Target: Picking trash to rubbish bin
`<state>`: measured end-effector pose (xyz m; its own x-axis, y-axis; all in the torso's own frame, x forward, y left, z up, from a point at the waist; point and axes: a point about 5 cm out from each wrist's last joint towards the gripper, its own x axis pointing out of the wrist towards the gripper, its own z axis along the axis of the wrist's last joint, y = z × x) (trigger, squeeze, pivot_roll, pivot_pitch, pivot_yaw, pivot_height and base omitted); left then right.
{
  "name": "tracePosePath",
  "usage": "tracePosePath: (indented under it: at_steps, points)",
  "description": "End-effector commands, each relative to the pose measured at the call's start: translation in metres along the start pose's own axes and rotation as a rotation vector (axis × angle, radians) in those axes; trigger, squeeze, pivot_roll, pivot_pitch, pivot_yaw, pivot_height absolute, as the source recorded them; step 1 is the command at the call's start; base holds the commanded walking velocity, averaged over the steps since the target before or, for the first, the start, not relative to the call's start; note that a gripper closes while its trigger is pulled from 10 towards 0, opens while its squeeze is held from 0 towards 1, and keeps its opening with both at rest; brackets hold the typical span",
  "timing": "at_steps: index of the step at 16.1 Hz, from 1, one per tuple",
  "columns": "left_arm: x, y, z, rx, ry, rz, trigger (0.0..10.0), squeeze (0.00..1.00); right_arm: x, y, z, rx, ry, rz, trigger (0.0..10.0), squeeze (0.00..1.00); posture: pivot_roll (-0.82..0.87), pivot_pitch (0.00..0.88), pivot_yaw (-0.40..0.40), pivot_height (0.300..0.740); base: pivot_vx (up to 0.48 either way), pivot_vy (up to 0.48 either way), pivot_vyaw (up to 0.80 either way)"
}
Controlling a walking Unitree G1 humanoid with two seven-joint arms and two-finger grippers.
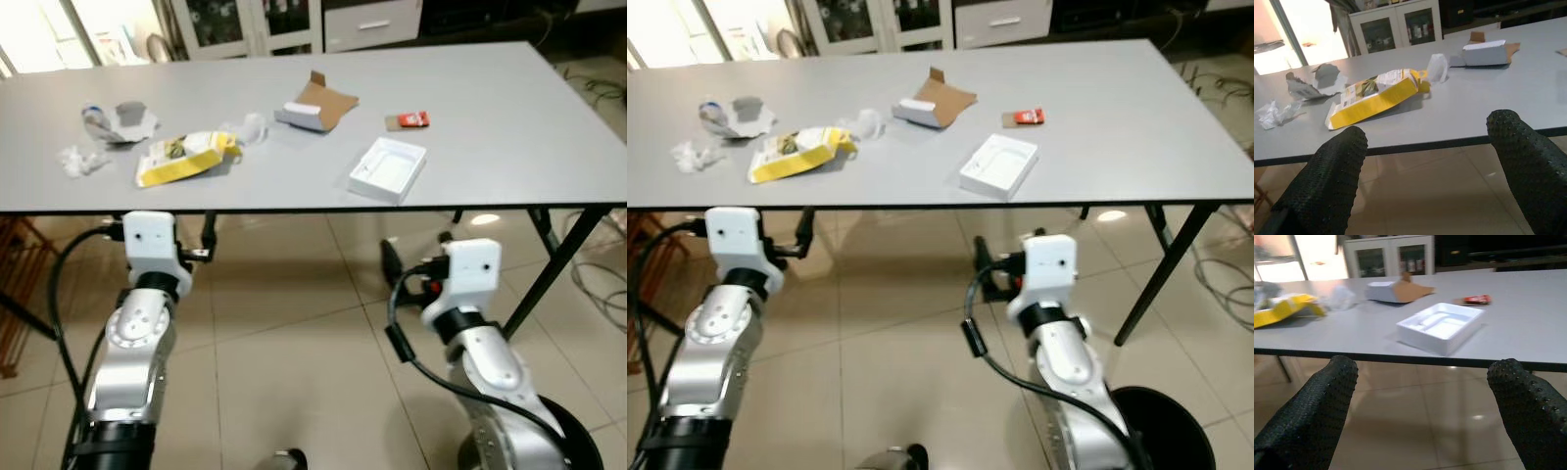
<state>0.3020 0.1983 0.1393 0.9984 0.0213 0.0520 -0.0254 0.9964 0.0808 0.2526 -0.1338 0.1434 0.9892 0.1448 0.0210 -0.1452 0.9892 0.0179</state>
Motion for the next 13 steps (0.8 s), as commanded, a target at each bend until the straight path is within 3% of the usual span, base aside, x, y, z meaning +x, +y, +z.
tracePosePath:
  at_steps: [1,13]
  points:
    - [0.0014,0.0032,-0.0008,0.003,0.013,-0.005,10.0,0.0,0.0,0.0032,-0.0014,0.004,0.002,0.005,10.0,0.0,-0.08,0.1,0.084,0.74,0.0,0.371,0.0]
    - [0.0042,0.0004,-0.0049,0.01,0.029,-0.02,10.0,0.0,0.0015,0.0052,-0.0015,0.009,-0.005,-0.01,10.0,0.0,-0.08,0.105,0.089,0.74,0.0,0.444,0.0]
